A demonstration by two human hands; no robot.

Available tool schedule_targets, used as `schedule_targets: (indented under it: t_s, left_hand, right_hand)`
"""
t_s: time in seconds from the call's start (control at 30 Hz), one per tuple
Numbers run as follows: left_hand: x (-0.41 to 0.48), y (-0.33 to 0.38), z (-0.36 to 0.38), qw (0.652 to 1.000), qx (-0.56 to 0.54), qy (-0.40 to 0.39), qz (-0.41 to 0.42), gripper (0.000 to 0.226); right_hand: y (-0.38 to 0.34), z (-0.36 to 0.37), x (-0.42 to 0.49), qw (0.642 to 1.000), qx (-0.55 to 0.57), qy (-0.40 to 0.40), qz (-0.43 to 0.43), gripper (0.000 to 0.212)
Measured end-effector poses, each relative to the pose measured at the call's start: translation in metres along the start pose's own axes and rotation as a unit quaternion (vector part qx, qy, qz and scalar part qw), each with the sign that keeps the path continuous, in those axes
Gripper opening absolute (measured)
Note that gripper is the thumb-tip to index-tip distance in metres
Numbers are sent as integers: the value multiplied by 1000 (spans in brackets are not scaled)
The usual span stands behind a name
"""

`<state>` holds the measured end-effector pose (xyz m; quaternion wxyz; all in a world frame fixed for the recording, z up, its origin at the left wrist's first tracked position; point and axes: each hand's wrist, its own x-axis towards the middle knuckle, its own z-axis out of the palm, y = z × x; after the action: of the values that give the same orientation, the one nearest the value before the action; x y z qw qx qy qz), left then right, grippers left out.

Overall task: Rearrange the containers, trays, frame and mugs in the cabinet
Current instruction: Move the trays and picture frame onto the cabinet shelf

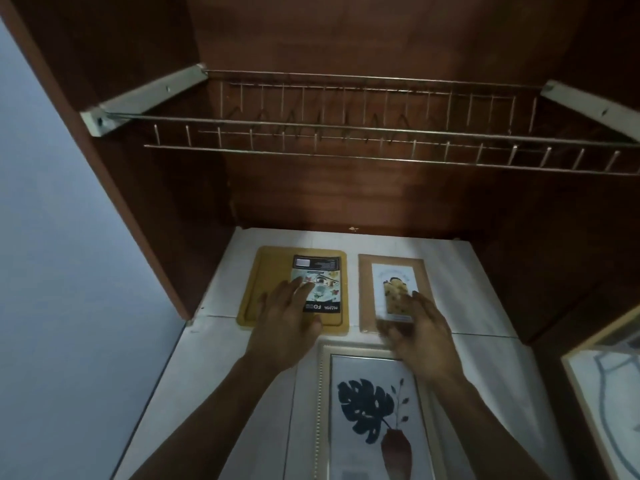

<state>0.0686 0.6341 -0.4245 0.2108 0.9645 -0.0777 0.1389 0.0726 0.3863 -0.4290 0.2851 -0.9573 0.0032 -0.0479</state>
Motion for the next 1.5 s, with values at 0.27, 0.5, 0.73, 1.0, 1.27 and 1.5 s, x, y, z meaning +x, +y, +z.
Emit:
schedule_targets:
  t_s: [0.27, 0.5, 0.73, 1.0, 1.27, 1.5]
  left_hand:
    - [2, -19, 10, 999, 12, -45, -21, 69]
    - [1, -39, 7, 995, 44, -22, -81, 66]
    - [-3, -47, -4, 974, 75, -77, -199, 113]
    - [-4, -51, 1, 971, 48, -69, -223, 118]
    - [5, -40, -8, 966, -2, -83, -244, 121]
    - [15, -34, -13, 963, -49, -45, -262, 127]
  right_hand:
    - [18, 12, 5, 1000, 2, 5, 14, 80]
    - [22, 11, 6, 998, -7, 16, 68, 99]
    - [23, 14, 9, 996, -33, 30, 81, 102]
    - [23, 12, 10, 995, -26, 26, 91, 103]
    - [24, 13, 8, 989, -84, 36, 113, 108]
    - [7, 7, 15, 985, -28, 2, 173, 105]
